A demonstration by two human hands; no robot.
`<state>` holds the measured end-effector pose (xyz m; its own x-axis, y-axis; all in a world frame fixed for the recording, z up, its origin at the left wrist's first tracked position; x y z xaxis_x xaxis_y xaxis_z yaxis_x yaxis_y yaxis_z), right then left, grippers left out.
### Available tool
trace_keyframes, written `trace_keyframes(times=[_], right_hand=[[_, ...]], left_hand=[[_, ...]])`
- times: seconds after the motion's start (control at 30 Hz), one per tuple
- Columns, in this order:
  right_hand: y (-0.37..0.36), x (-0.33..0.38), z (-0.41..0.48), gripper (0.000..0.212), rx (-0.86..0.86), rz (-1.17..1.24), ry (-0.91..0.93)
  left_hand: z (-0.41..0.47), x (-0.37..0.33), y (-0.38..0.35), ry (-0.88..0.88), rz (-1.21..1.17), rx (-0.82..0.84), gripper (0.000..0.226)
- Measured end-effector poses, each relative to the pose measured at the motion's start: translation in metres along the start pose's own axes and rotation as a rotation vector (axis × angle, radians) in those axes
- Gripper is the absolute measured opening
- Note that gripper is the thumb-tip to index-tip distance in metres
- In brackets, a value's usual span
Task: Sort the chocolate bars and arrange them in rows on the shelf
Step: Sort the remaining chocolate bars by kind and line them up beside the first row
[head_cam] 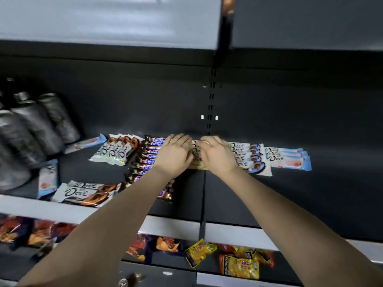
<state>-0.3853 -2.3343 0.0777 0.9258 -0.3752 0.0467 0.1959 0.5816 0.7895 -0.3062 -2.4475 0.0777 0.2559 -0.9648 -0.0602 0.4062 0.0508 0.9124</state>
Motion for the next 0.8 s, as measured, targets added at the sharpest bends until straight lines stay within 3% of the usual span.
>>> trace_keyframes(times=[0.07,0.2,0.8], right_hand=[[-0.01,0.026,0.019,0.024,-0.003,0.008,0.034],[-0.03,0.075,0.052,0.042,0.006,0.047,0.113],[-0.132,0.26,0.123,0.033,0.217,0.202,0.234]], left_hand=[[-0.008,0.031,0.01,0.047,0.001,-0.015,0.052],[-0.025,0.086,0.021,0.113,0.008,-0.012,0.048],[-0.126,0.293,0.036,0.419,0.034,0.133,0.05]])
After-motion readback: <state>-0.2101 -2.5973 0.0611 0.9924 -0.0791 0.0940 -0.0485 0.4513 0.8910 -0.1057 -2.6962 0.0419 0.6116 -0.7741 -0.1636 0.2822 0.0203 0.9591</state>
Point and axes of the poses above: each hand's wrist, its own z-axis towards the middle knuckle, its own y-axis out of the back of the hand, x = y × z, the point moved 3 cm from there along z, towards the middle knuckle, and after that the axes turned 6 degrees about y, right-handed, at the moved point
